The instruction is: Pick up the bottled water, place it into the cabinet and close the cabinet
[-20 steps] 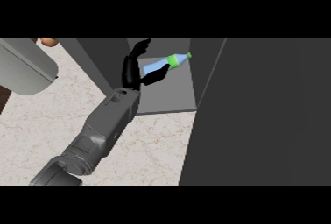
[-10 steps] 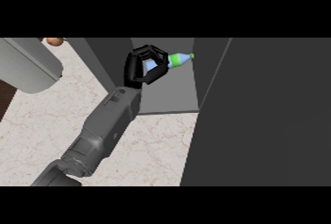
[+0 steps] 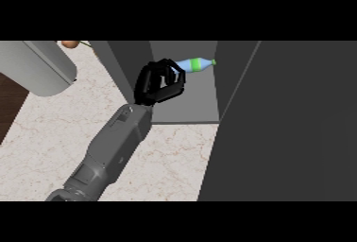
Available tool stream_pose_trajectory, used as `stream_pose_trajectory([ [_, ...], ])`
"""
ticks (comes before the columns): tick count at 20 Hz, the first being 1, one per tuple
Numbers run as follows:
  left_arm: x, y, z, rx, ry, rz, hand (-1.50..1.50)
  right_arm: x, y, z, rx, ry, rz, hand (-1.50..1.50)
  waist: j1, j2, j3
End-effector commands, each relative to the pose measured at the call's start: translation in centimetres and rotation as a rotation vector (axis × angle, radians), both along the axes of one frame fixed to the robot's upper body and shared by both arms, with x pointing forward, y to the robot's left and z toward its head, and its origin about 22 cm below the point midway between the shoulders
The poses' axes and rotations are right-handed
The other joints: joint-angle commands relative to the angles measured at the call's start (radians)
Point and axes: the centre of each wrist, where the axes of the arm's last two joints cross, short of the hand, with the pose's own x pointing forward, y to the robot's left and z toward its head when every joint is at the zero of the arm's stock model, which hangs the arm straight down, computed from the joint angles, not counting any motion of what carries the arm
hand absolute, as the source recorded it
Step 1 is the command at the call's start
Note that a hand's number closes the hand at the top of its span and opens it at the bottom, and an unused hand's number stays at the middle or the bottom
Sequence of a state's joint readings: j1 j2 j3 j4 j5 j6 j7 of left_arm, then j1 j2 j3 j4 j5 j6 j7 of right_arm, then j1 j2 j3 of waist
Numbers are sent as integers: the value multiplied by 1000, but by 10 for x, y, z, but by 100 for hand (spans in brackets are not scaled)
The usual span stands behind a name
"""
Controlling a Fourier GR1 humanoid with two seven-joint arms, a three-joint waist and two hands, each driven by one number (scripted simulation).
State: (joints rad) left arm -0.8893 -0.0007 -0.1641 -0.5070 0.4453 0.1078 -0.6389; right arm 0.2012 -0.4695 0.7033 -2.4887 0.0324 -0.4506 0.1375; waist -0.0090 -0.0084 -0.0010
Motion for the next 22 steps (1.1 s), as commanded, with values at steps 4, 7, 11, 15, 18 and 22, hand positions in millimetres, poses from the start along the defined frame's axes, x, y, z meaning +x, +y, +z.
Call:
stream_pose_trajectory([
  [4,-39,11,-14,-107,14,-17,150,-18,-6,15,8,-50,-11,-150,33,-11,1],
  [7,-58,13,-12,-177,6,-34,150,-14,-10,15,-19,-52,-17,-150,45,-13,1],
  [11,-91,53,-18,-158,48,-43,150,-14,-11,15,-48,-31,18,-150,57,-13,1],
  [15,-139,62,-14,-194,31,-54,150,-12,-7,13,-99,3,112,150,58,-9,1],
  [18,-164,77,-11,-220,49,-53,150,-16,2,22,-105,22,246,150,59,-4,0],
  [22,-200,92,1,-210,28,-27,150,-19,12,25,-90,-2,363,150,49,-2,0],
])
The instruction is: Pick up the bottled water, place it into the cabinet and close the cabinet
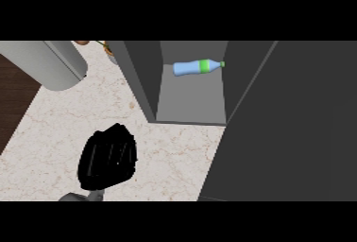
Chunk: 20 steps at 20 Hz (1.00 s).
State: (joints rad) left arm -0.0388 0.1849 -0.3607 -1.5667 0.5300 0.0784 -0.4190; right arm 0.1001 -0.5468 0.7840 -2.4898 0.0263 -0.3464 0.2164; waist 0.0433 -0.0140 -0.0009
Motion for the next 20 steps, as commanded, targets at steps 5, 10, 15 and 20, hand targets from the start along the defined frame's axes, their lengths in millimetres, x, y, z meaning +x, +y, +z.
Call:
stream_pose_trajectory([
  [5,-70,45,26,-3,-13,40,150,-20,21,23,45,25,177,150,-6,-1,-3],
  [10,-105,69,26,22,-12,52,150,-1,36,31,64,-5,164,150,-2,6,-3],
  [15,-110,93,42,18,-37,104,150,15,77,36,67,-38,158,150,-17,9,-2],
  [20,-139,114,49,-10,-34,128,150,60,94,57,96,22,82,150,-17,14,0],
])
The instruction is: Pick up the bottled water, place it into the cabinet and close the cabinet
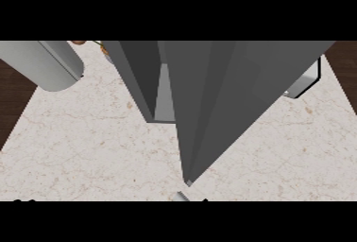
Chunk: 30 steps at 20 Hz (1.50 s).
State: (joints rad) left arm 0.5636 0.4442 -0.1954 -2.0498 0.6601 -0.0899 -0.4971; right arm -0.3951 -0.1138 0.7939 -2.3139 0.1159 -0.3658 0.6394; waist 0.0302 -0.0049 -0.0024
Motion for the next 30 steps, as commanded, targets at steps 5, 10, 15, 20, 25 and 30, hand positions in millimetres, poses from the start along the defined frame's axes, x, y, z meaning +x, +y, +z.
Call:
stream_pose_trajectory([
  [5,-23,25,17,-4,-8,26,150,51,40,37,37,70,-28,150,0,3,1],
  [10,-37,49,5,-4,1,27,150,104,37,28,22,59,-59,150,-5,5,2],
  [15,-46,62,2,12,6,21,150,149,37,24,-9,80,-73,150,-6,5,2],
  [20,-36,79,22,10,-2,43,150,190,45,19,-48,129,-101,150,-5,7,2],
  [25,-31,57,20,-2,-4,39,150,220,40,0,-79,145,-139,150,-9,9,3],
  [30,-28,72,13,19,-22,10,150,242,35,-1,-76,157,-183,150,5,16,1],
])
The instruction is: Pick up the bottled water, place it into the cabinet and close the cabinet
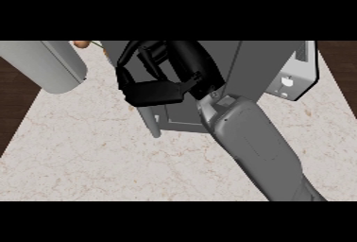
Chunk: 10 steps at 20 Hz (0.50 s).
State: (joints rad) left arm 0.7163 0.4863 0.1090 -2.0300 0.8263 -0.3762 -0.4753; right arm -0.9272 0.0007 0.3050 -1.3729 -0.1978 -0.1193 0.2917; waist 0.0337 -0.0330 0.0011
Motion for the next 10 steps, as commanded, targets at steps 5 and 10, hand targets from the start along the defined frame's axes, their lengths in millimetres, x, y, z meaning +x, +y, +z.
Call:
stream_pose_trajectory([
  [5,4,3,6,-9,-3,-41,150,50,-34,-22,-26,91,-201,150,14,49,-2],
  [10,12,-4,6,-12,-13,-35,150,55,-34,-25,-41,102,-189,150,11,54,-2],
])
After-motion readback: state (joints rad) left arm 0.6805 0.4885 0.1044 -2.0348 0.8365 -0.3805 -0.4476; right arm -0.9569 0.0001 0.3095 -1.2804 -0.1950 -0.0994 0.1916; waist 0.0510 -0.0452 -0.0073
